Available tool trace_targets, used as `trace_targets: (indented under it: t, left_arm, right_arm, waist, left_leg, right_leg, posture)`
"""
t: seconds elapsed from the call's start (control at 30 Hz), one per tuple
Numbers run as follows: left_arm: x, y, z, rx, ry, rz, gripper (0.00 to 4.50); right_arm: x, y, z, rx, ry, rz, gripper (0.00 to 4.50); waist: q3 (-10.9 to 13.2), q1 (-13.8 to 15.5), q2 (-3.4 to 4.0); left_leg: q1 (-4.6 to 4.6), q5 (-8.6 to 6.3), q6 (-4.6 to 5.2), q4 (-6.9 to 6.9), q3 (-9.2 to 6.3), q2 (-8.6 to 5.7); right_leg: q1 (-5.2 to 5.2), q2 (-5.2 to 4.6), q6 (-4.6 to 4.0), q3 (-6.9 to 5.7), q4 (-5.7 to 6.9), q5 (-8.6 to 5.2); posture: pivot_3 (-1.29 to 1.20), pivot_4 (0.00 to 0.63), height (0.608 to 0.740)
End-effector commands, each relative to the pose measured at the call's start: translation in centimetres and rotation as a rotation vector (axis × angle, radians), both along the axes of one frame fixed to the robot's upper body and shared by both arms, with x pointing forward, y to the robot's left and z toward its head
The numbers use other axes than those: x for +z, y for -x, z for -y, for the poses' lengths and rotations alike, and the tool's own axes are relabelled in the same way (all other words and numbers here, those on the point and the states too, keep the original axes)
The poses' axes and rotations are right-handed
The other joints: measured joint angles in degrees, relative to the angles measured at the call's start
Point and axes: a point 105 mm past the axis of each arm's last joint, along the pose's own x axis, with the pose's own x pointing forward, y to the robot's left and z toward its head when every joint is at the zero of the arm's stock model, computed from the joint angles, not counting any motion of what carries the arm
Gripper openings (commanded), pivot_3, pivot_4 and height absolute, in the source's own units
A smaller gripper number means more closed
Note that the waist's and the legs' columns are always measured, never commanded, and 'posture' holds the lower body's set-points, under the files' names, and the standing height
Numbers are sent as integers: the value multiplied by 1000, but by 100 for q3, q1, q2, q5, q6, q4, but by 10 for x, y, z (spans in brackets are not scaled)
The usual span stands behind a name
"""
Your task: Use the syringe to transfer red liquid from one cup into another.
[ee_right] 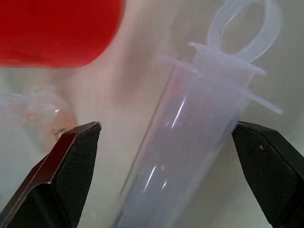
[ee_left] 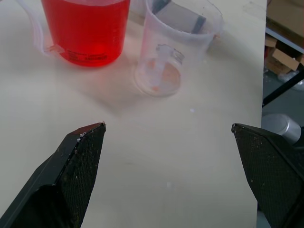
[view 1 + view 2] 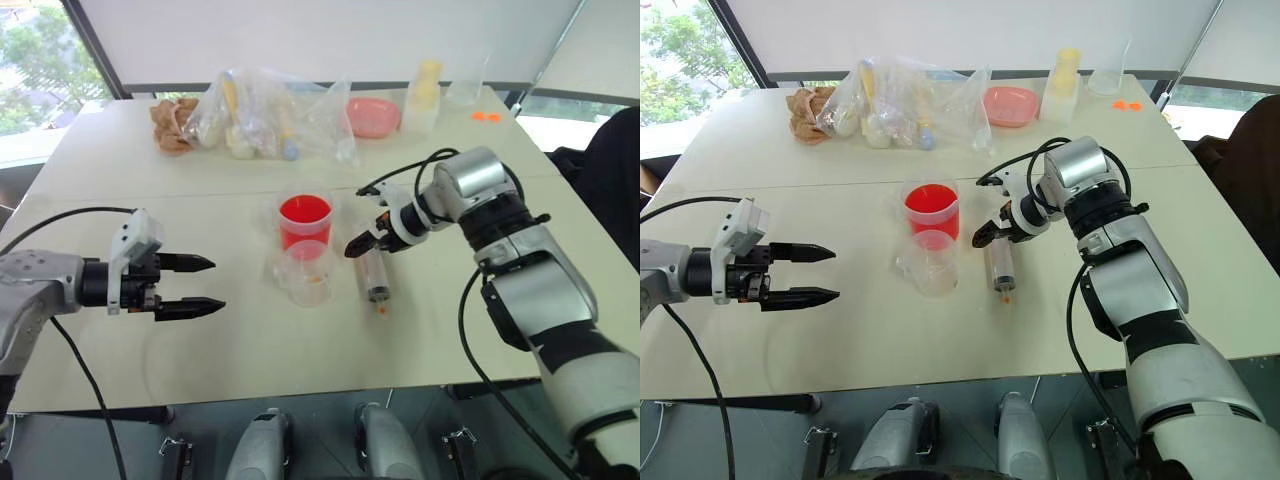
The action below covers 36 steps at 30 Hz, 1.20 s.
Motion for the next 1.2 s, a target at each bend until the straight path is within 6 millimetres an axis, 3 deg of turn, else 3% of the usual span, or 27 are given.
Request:
trace_targets:
  t: [0.03, 0.07, 0.17, 0.23, 0.43, 0.53, 0.6, 0.7, 0.87, 0.93, 1.0, 1.2]
  left_arm:
    - [13, 0, 1, 5, 9, 72, 4500]
    - [13, 0, 1, 10, 11, 75, 4500]
    - [12, 0, 0, 28, 16, 80, 4500]
    - [10, 1, -2, 37, 16, 77, 4500]
    - [9, -1, -5, 53, 14, 75, 4500]
    - [13, -7, -17, 86, -2, 80, 4500]
    - [18, -12, -26, 114, -8, 92, 4500]
    - [22, -18, -34, 133, -14, 105, 4500]
    - [32, -36, -43, 159, -14, 155, 4500]
    - [44, -57, -47, 210, -4, 239, 4500]
    - [64, -85, -49, 277, 38, 348, 4500]
    - [108, -121, -25, 243, 157, 486, 4500]
  right_arm:
    - [-17, -2, 5, 10, 80, 4, 3976]
    - [-20, -2, 5, 13, 81, -2, 3695]
    - [-24, 0, 7, 5, 82, -19, 2171]
    - [-26, 1, 11, -15, 75, -35, 1516]
    - [-21, 8, 14, -49, 15, -71, 1443]
    - [9, 2, 20, -91, -90, -10, 1443]
    - [45, -5, 35, -116, -149, 116, 1443]
    - [81, -6, 50, -126, -185, 259, 1443]
    - [145, -7, 77, -103, -142, 663, 1443]
    - [181, -4, 63, 10, -131, 1003, 1443]
    - [204, 13, 28, 164, -213, 1276, 1443]
    - [210, 40, -32, 210, -485, 1558, 1443]
  waist:
    - [-5, -24, -8]
    - [-5, -44, -8]
    - [-5, -91, -9]
    - [-6, -101, -10]
    - [-6, -59, -10]
    - [-5, -37, -10]
    - [0, 1, -5]
    - [7, 21, -1]
    - [7, 14, -2]
    - [6, 17, -4]
    - [6, 29, -8]
    - [5, 18, -12]
  left_leg:
    - [3, 1, -1, 2, 0, 2]
    - [8, 1, -2, 6, 0, 2]
    - [16, 4, -7, 11, -4, 5]
    - [38, 4, -7, 10, -5, 6]
    - [45, 4, -7, 9, -19, 9]
    - [35, 4, -7, 8, -19, 8]
    - [12, 4, -8, 11, -17, 5]
    - [-8, 5, -8, 10, 0, -4]
    - [-8, 4, -8, -2, 8, -1]
    - [-5, 4, -8, -1, 14, 0]
    - [-4, 4, -8, 5, 14, 0]
    - [-4, 6, -9, 26, 12, 4]
  right_leg:
    - [2, 0, 0, -1, -1, 0]
    - [4, 0, -1, 0, 0, -1]
    - [13, 1, -2, -1, 8, -1]
    - [33, 1, -2, -1, 10, -1]
    - [42, -1, -3, 0, 8, -1]
    - [34, -2, -3, 0, 6, -1]
    - [14, -2, -3, -1, 6, -1]
    - [-15, -2, -1, 5, 7, 0]
    - [-26, 1, -1, 2, 11, -1]
    - [-26, 1, 0, 3, 14, -1]
    - [-23, 4, 2, 0, 17, 0]
    - [-18, 13, 11, 4, 39, 8]
  posture:
    - [0, 150, 740]
    - [0, 150, 740]
    - [0, 150, 740]
    - [0, 150, 740]
    - [0, 150, 740]
    - [0, 150, 740]
    - [0, 150, 740]
    - [0, 150, 740]
    - [0, 150, 740]
    - [0, 150, 740]
    - [0, 150, 740]
    - [0, 150, 740]
